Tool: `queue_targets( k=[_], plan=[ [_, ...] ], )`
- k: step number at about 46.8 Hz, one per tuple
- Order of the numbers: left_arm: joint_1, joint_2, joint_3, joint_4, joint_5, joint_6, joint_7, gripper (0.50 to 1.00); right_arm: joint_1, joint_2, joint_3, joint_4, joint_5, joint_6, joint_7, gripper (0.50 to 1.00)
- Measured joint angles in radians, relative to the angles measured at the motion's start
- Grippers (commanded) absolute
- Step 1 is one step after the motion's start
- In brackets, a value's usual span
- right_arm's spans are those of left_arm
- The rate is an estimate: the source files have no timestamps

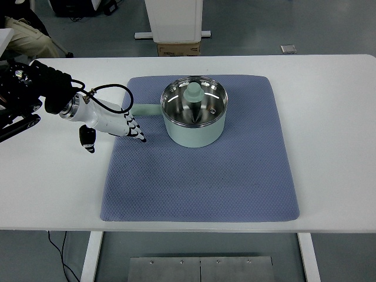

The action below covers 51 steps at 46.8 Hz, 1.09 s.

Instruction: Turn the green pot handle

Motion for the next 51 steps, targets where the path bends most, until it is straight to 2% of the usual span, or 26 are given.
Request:
queue_targets(
  k=[16,26,37,51],
  plan=[
    [0.009,-0.005,0.002,0.006,-0.001,0.005,-0.004,1.000,0.000,0.000,0.000,0.000,0.000,0.000,0.000,1.000],
    [0.029,0.000,0.003,-0.050,-0.037,-0.003,-0.021,1.000,0.000,0.000,0.000,0.000,0.000,0.000,0.000,1.000],
    [0.038,0.004,0.002,-0.125,-0.256,-0.021,-0.021,1.000,0.000,0.000,0.000,0.000,0.000,0.000,0.001,1.000],
    [0.054,0.001,0.000,-0.181,-0.418,-0.020,-0.020,1.000,0.000,0.000,0.000,0.001,0.000,0.000,0.000,1.000]
  ],
)
